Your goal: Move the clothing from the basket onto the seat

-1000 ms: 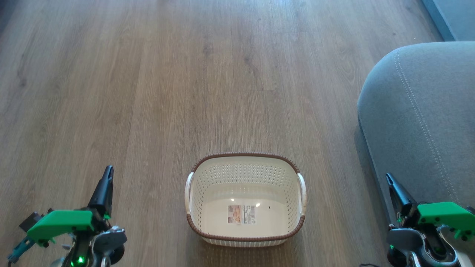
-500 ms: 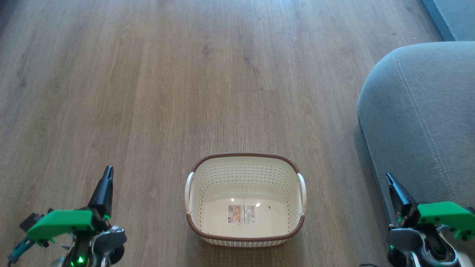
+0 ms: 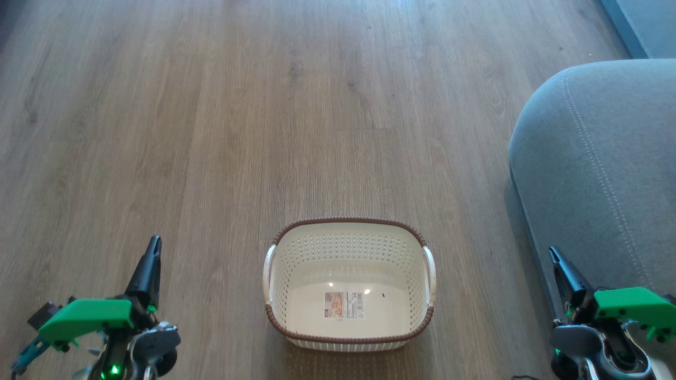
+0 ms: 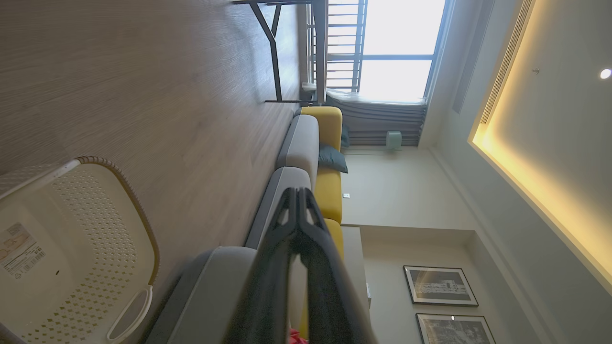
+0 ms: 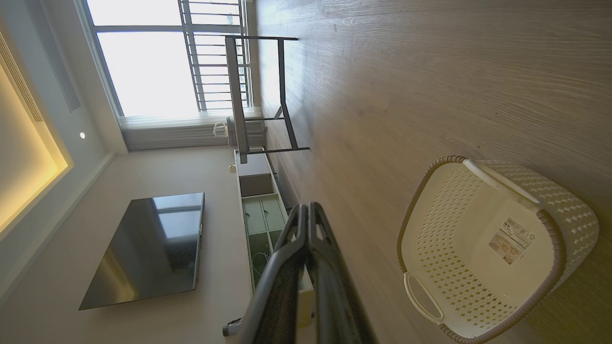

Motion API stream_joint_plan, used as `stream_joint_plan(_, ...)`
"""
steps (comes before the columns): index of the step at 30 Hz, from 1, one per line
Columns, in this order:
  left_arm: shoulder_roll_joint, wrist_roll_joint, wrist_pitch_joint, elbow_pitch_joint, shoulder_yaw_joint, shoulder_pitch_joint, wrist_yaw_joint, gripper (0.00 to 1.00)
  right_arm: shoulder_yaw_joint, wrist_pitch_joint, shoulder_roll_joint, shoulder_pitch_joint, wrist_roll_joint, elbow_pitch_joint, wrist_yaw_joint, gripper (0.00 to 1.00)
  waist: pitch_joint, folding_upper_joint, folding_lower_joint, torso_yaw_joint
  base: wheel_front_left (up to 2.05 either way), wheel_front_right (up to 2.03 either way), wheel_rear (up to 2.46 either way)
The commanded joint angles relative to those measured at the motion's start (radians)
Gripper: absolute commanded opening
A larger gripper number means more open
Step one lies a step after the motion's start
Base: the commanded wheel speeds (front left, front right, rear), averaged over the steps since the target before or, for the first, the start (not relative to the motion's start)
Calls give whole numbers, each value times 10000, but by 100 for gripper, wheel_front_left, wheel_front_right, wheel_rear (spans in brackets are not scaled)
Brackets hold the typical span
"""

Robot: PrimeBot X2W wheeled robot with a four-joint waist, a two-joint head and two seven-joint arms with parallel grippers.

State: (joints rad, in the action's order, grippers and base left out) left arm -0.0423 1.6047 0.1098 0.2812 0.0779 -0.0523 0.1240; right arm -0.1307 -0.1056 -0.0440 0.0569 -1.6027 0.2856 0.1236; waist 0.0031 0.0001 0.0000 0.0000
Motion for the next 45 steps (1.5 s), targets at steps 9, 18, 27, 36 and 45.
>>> stream_joint_plan(9, -79, 40, 34, -359, 358, -558, 67, 0, 168, -77, -62, 510, -58, -408, 71, 0, 0, -1, 0, 0, 0, 0, 0)
stream_joint_plan(18, -79, 40, 34, -359, 358, -558, 67, 0, 168, -77, -62, 510, -58, -408, 71, 0, 0, -1, 0, 0, 0, 0, 0)
stream_joint_plan(27, -79, 40, 34, -360, 358, -558, 67, 0, 169, -77, -62, 510, -59, -408, 71, 0, 0, -1, 0, 0, 0, 0, 0)
stream_joint_plan(36, -79, 40, 34, -360, 358, -558, 67, 0, 169, -76, -62, 510, -59, -408, 71, 0, 0, -1, 0, 0, 0, 0, 0)
stream_joint_plan(45, -79, 41, 34, -360, 357, -558, 67, 0, 169, -76, -62, 510, -59, -408, 71, 0, 0, -1, 0, 0, 0, 0, 0)
